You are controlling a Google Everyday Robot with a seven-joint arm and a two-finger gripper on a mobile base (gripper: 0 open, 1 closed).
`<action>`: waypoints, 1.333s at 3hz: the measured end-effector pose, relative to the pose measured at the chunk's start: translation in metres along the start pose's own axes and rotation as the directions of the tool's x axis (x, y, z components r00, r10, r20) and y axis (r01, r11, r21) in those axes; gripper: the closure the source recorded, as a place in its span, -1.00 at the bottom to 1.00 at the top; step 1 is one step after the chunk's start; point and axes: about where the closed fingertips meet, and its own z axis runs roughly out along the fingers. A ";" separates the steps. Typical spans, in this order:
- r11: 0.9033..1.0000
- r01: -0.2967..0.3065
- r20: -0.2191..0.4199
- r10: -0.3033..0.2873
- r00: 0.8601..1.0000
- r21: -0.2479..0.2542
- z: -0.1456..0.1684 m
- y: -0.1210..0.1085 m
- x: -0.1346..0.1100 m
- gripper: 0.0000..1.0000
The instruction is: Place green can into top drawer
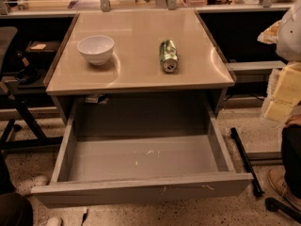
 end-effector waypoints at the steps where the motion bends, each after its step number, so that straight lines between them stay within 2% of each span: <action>1: 1.000 0.000 0.000 0.000 1.000 0.002 0.000 0.000 -0.001 -1.00; 2: 1.000 0.000 -0.005 0.000 1.000 -0.011 0.004 0.001 -0.015 -1.00; 3: 0.999 0.043 -0.039 -0.043 0.998 -0.021 0.007 0.010 -0.032 -1.00; 4: 0.999 0.045 -0.040 -0.045 0.998 -0.020 0.007 0.010 -0.032 -1.00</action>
Offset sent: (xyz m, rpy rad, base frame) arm 0.0070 0.0347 -0.0095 -0.0073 0.0586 0.0044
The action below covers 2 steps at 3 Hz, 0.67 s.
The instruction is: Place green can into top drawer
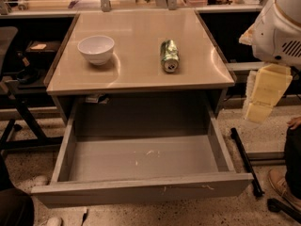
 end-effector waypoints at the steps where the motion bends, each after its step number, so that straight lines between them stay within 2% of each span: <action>1: 1.000 -0.017 0.021 0.017 1.000 0.022 0.002 -0.005 -0.006 -1.00; 2: 0.993 -0.111 0.068 0.108 0.992 0.049 0.019 -0.042 -0.030 -1.00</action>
Offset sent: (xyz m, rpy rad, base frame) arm 0.1196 0.0476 -0.0040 0.1784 -0.0786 -0.2271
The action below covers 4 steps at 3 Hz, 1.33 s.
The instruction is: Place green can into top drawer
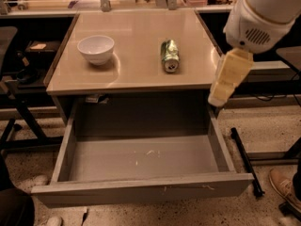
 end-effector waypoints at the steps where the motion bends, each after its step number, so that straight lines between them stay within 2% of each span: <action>1: 0.995 -0.097 0.025 0.097 0.995 0.003 0.021 -0.039 -0.033 -1.00; 2: 0.995 -0.097 0.025 0.097 0.995 0.003 0.021 -0.039 -0.033 -1.00; 3: 0.981 -0.193 0.094 0.191 0.977 0.013 0.030 -0.063 -0.046 -1.00; 4: 0.948 -0.317 0.138 0.316 0.939 -0.015 0.049 -0.100 -0.060 -1.00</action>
Offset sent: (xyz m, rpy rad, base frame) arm 0.0424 0.0144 -0.0023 0.0391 0.0062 -0.0710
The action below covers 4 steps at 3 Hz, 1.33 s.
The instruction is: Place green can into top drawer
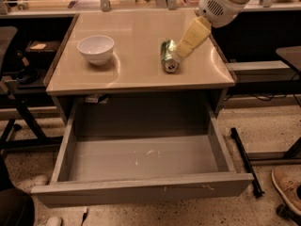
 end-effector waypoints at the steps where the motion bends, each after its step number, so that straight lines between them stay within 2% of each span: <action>1: 0.992 -0.124 0.010 0.123 0.992 0.002 0.019 -0.036 -0.020 -1.00; 2: 0.985 -0.171 -0.011 0.171 0.985 -0.018 0.042 -0.051 -0.036 -1.00; 3: 0.985 -0.172 -0.004 0.172 0.985 -0.016 0.044 -0.055 -0.040 -1.00; 4: 0.975 -0.219 0.003 0.219 0.976 -0.021 0.064 -0.064 -0.041 -1.00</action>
Offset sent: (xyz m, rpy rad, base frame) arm 0.1139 0.0148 -0.0183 0.0833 0.1232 -0.1879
